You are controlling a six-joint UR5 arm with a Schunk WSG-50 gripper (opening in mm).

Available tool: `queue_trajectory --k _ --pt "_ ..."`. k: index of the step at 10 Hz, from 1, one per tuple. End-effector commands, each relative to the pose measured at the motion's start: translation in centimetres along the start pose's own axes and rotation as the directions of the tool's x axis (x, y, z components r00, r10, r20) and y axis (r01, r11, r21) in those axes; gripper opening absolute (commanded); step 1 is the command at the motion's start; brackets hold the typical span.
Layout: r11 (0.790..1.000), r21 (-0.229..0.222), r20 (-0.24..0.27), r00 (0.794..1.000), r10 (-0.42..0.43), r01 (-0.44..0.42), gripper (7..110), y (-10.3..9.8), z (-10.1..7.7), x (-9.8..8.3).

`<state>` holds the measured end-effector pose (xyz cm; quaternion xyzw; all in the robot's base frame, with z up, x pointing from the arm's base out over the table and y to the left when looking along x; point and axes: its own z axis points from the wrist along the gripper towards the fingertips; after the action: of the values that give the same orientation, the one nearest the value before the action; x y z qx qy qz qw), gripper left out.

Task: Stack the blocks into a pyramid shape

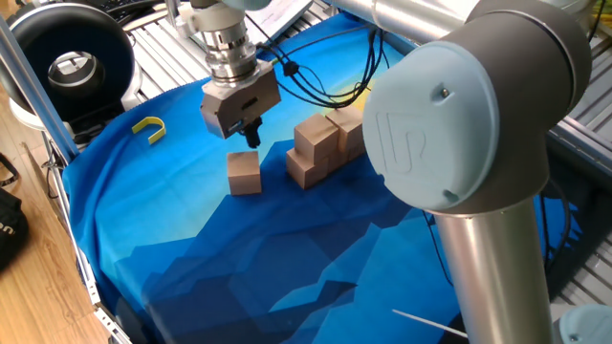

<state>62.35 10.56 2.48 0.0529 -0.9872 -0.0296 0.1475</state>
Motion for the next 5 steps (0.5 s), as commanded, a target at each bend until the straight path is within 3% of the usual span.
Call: queue_trajectory --k 1,5 --pt "0.992 -0.123 -0.001 1.0 0.015 -0.015 7 3.7 0.1 0.1" --pt "0.979 -0.196 -0.044 0.998 0.045 -0.053 7 7.3 -1.2 1.9"
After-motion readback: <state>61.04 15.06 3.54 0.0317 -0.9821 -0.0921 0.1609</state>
